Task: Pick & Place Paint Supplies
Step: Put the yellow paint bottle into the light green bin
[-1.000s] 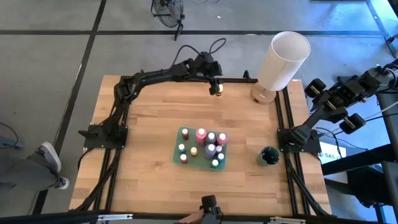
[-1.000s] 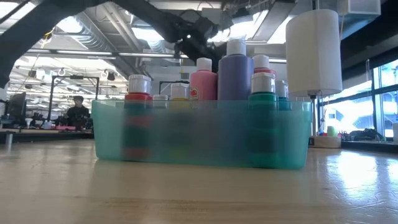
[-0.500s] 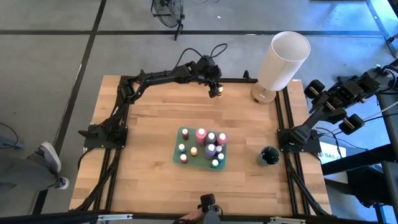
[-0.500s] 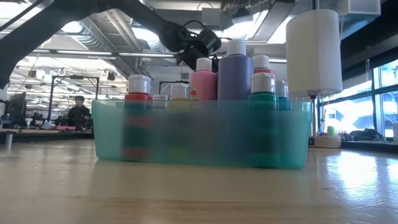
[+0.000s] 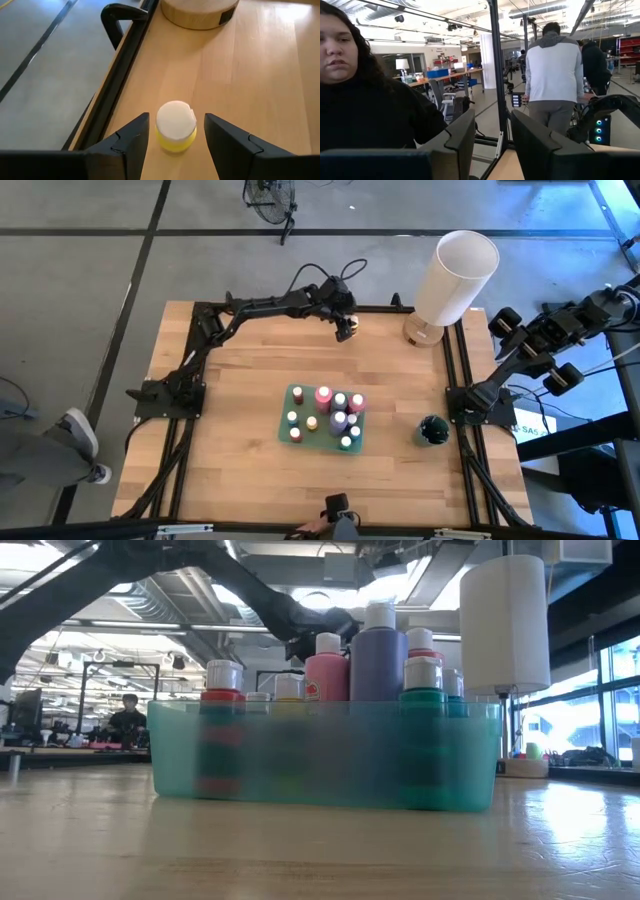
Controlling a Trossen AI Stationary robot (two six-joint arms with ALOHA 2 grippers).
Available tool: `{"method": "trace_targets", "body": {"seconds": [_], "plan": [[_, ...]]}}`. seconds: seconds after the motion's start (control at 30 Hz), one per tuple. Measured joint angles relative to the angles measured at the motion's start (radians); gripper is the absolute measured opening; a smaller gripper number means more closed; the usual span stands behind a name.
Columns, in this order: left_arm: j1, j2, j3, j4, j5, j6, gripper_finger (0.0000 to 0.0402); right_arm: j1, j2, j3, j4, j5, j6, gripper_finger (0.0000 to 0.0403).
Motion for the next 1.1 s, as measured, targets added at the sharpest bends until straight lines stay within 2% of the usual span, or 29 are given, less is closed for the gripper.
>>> {"method": "trace_targets", "body": {"seconds": [0.5, 0.9, 1.1], "plan": [[-0.006, 0.02, -0.001, 0.031, 0.053, 0.04, 0.0184, 0.0, 0.0, 0.0, 0.001, 0.029, 0.006, 0.013], [-0.006, 0.037, -0.001, 0.05, 0.047, 0.045, 0.0172, 0.0, 0.0, 0.0, 0.002, 0.029, 0.007, 0.013], [-0.002, 0.039, -0.001, 0.05, 0.0, 0.045, 0.0153, 0.0, 0.0, 0.0, 0.002, 0.029, 0.007, 0.013]]}}
